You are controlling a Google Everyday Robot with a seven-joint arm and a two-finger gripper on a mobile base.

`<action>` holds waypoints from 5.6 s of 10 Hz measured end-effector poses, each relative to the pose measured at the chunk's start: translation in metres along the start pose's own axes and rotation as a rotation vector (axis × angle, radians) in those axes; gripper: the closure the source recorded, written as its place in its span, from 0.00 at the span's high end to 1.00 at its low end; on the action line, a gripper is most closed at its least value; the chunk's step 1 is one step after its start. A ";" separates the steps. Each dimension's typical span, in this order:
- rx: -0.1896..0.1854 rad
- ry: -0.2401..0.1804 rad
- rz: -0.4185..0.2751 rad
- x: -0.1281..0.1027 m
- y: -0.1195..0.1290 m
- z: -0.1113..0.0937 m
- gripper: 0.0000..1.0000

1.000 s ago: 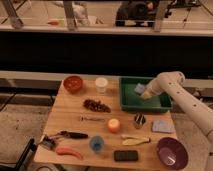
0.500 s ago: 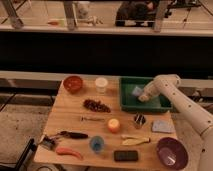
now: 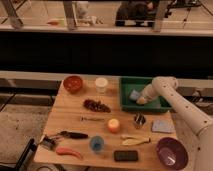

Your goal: Wipe tray with sponge

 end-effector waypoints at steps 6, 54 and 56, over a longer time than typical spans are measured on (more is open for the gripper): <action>-0.008 -0.002 0.011 0.004 -0.006 0.008 0.04; 0.102 0.057 -0.057 -0.042 -0.063 0.032 0.10; 0.097 0.043 -0.066 -0.047 -0.055 0.029 0.10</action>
